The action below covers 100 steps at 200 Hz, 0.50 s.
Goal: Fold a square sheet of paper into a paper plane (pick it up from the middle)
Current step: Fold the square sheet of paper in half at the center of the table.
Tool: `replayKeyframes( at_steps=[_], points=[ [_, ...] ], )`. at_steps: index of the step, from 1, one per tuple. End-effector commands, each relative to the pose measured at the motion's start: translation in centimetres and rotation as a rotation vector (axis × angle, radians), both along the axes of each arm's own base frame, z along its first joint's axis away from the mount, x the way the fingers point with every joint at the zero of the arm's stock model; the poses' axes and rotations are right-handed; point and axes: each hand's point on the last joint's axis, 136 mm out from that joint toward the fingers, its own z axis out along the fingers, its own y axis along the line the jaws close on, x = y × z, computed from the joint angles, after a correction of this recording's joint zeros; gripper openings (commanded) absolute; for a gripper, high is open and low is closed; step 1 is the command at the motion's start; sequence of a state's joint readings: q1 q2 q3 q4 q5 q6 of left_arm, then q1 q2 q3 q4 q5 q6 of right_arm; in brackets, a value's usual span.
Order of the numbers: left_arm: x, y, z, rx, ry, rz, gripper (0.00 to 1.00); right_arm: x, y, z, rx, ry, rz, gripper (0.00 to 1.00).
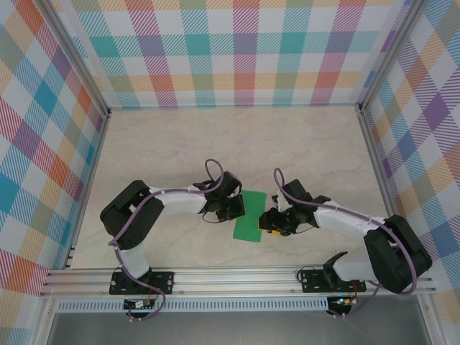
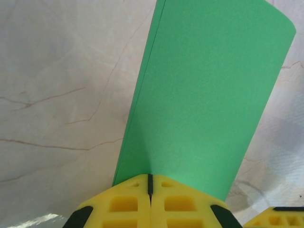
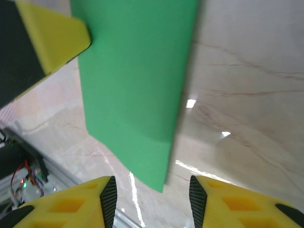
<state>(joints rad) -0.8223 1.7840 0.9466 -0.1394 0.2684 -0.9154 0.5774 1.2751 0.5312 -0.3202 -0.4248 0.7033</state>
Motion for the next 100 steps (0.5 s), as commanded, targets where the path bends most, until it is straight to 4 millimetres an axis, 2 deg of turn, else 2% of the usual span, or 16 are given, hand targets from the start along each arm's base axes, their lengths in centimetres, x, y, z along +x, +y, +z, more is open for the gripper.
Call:
replayKeyframes(
  at_steps=[1,20,52,100],
  points=[
    [-1.1,0.8,0.6,0.044,0.012,-0.027,0.0,0.4,-1.4,0.0,-0.059,-0.009,-0.111,0.52],
    [-1.2,0.9,1.0,0.037,0.006,-0.03,0.0,0.0,-1.7,0.1,-0.072,0.01,-0.123,0.57],
    [-1.4,1.2,1.9,0.032,-0.018,-0.045,0.04,-0.6,-2.3,-0.3,-0.119,0.037,-0.096,0.59],
    [-0.9,1.9,3.2,0.045,-0.1,-0.069,0.15,-0.1,-3.3,-0.3,-0.16,-0.024,-0.117,0.63]
  ],
)
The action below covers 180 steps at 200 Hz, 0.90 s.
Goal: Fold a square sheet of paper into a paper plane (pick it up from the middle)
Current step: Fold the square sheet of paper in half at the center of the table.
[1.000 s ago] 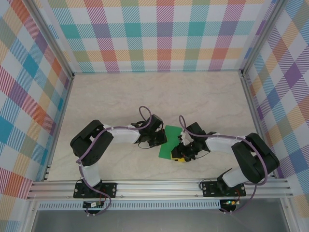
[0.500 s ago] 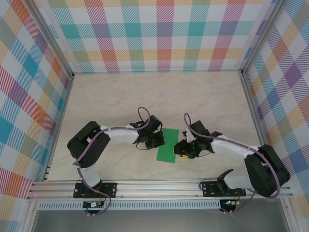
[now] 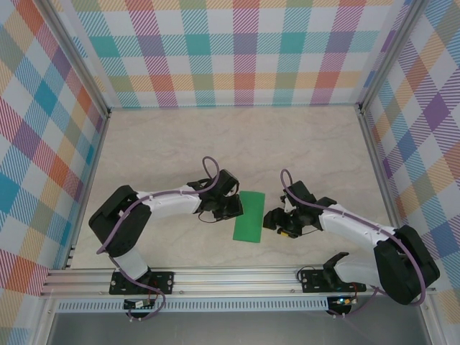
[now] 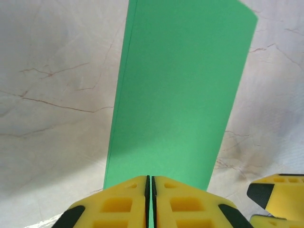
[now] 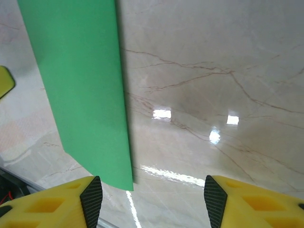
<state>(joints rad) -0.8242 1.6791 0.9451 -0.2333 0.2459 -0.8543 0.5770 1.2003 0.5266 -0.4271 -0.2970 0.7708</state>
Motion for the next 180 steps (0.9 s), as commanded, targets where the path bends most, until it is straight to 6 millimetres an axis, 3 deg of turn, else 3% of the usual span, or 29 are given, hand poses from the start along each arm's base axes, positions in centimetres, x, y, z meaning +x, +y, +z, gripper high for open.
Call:
replayKeyframes(
  at_steps=[1,42,75,119,180],
  points=[
    [-0.4,0.9,0.5,0.031,-0.049,-0.027,0.15,0.0,-1.0,0.0,-0.048,-0.027,-0.01,0.63],
    [0.3,1.7,1.4,0.041,-0.116,-0.007,0.23,1.2,-0.9,0.7,-0.058,-0.079,-0.007,0.66],
    [0.6,2.1,1.5,0.061,-0.126,0.022,0.25,3.2,-0.2,1.2,-0.04,-0.083,-0.022,0.64],
    [1.2,3.3,3.1,0.078,-0.166,0.07,0.3,5.9,0.6,1.3,-0.033,-0.089,-0.044,0.61],
    [1.3,4.8,4.0,0.045,-0.179,0.134,0.36,7.5,1.5,0.8,-0.016,-0.089,-0.056,0.59]
  ],
)
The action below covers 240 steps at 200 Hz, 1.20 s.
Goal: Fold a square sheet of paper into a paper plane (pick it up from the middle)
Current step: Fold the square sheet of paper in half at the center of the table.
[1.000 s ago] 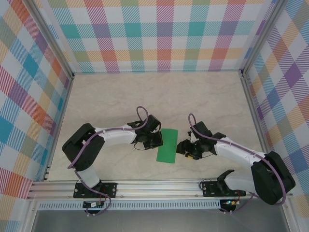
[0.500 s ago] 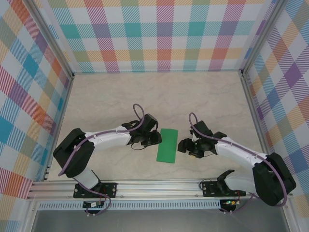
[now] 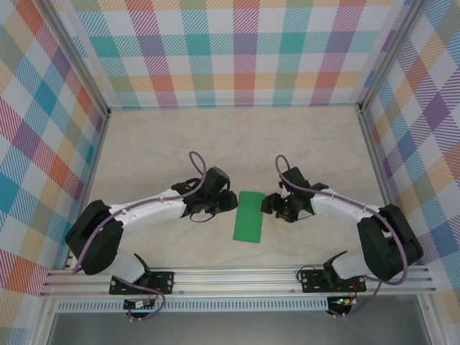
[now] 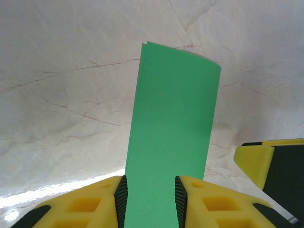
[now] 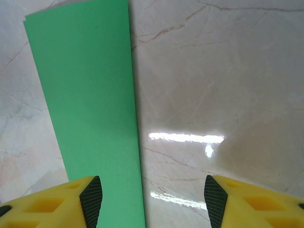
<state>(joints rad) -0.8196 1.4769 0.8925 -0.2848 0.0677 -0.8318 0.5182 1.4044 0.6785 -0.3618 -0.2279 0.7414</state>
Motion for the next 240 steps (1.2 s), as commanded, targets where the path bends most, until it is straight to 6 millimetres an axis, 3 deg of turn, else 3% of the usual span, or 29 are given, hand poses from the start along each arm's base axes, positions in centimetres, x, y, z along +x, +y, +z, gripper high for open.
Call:
replayKeyframes(
  at_steps=[1,78,129,171,196,240],
  points=[
    [0.0,1.6,-0.4,0.004,0.009,0.055,0.36,1.5,1.0,0.8,0.034,-0.032,0.005,0.59],
    [1.2,2.0,0.3,-0.112,-0.037,0.147,0.41,2.8,2.3,1.8,0.076,-0.038,0.011,0.52],
    [1.2,2.0,0.8,-0.163,-0.045,0.151,0.44,2.6,1.6,2.5,0.038,-0.026,-0.007,0.51],
    [0.7,3.2,0.2,-0.13,-0.014,0.139,0.45,2.6,1.2,2.9,0.058,-0.066,-0.058,0.49],
    [0.8,3.7,0.0,-0.148,-0.014,0.148,0.47,3.2,2.2,2.8,0.079,-0.041,-0.039,0.43],
    [1.3,2.6,-0.5,-0.172,0.01,0.114,0.47,3.3,2.6,1.2,0.093,-0.019,-0.047,0.37]
  ],
)
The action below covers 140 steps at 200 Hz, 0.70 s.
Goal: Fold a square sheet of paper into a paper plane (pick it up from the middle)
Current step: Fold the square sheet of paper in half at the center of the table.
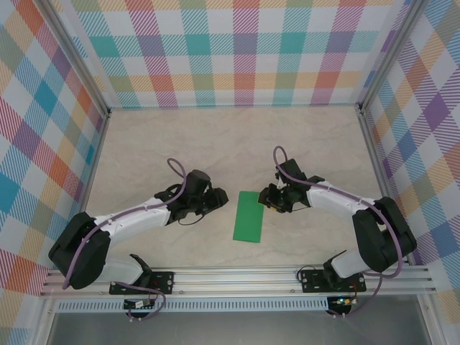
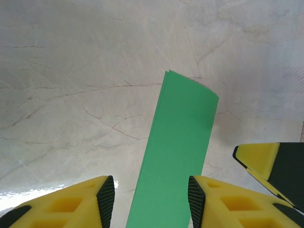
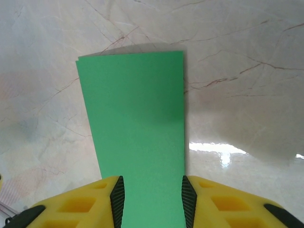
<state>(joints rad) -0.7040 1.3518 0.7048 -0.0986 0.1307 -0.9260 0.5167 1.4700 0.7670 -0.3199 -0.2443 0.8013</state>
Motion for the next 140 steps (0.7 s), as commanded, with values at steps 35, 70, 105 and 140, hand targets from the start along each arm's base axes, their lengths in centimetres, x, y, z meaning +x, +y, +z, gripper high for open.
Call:
replayKeyframes(
  at_steps=[35,70,105,140],
  points=[
    [0.4,-2.0,-1.5,-0.043,0.041,-0.07,0.46,0.4,1.0,-1.2,0.04,0.018,0.006,0.35],
    [0.5,-2.7,-2.6,-0.05,0.074,-0.088,0.44,0.5,1.4,-1.7,0.054,0.026,0.021,0.32],
    [0.0,-2.6,-3.2,-0.042,0.089,-0.094,0.43,-0.3,1.4,-2.5,0.051,0.053,0.022,0.33],
    [-0.5,-2.9,-3.4,-0.058,0.096,-0.105,0.44,-1.2,1.1,-2.9,0.048,0.065,0.035,0.35]
  ],
)
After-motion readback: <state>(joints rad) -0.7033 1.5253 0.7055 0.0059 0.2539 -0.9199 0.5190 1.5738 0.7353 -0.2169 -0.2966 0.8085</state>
